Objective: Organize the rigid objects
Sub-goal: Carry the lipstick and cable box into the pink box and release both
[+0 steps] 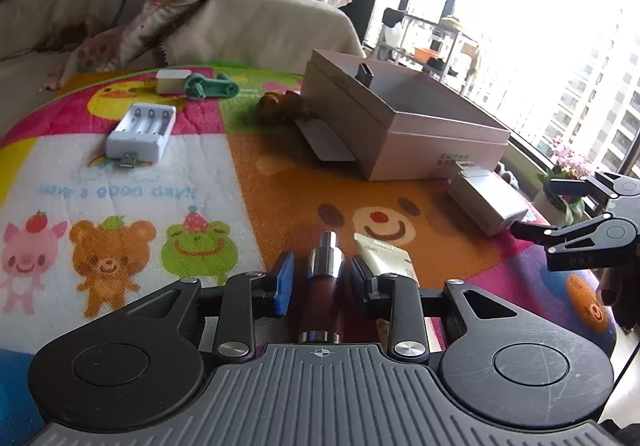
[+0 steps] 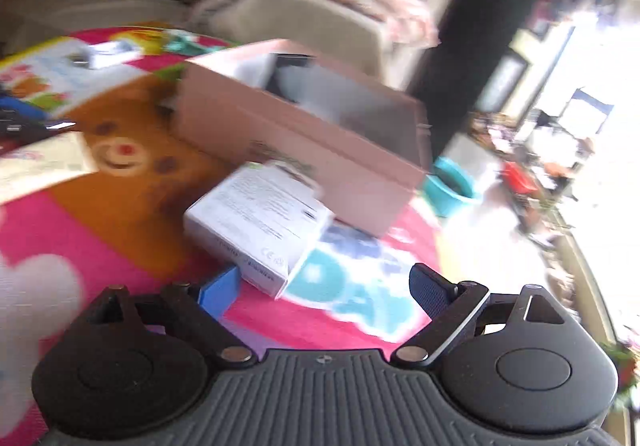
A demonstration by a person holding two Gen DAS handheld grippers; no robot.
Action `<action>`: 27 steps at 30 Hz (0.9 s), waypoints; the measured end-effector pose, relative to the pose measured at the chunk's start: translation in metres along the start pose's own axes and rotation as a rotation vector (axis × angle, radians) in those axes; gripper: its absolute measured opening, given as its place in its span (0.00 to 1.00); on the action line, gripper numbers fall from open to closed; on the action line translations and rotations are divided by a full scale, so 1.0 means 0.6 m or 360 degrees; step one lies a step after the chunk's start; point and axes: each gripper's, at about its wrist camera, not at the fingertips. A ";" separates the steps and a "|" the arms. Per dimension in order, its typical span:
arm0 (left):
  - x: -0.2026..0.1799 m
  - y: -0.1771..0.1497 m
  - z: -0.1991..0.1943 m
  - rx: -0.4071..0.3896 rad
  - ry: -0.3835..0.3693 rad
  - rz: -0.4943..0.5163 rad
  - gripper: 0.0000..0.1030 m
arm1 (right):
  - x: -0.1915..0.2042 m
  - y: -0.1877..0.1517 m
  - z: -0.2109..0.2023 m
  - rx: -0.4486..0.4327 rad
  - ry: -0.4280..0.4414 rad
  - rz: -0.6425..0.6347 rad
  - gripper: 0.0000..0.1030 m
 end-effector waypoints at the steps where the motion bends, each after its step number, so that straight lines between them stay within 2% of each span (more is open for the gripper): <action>1: -0.003 -0.001 -0.001 0.0007 -0.0005 0.0019 0.32 | -0.011 -0.002 -0.002 0.0006 0.0057 0.0088 0.89; 4: -0.017 -0.009 -0.004 0.0027 0.0006 0.0120 0.32 | -0.027 -0.006 -0.003 0.0061 0.0340 0.0345 0.89; 5: -0.020 -0.010 -0.005 0.0034 0.0016 0.0142 0.32 | -0.025 -0.004 0.001 0.0077 0.0388 0.0403 0.89; 10: -0.028 -0.006 -0.002 0.0077 0.0061 0.0219 0.32 | 0.014 0.025 0.034 0.0102 0.0301 0.0455 0.89; 15: -0.033 -0.001 0.009 0.0070 0.0100 0.0274 0.31 | 0.035 0.050 0.063 0.0122 0.0287 0.0440 0.88; 16: -0.035 -0.001 0.009 0.0075 0.0108 0.0286 0.31 | 0.038 0.052 0.062 0.0128 0.0275 0.0418 0.84; 19: -0.037 -0.005 0.001 0.0090 0.0104 0.0296 0.25 | 0.039 0.051 0.046 0.0128 0.0320 0.0349 0.67; 27: -0.055 -0.018 -0.025 0.0139 -0.0057 0.0351 0.23 | 0.022 0.014 -0.040 0.0052 0.0358 0.0208 0.67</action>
Point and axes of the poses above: each gripper's, at about its wrist camera, not at the fingertips, and z roughly the way its jaws point, x to its left, y to its top, and after that the axes turned 6 degrees about -y, right-handed
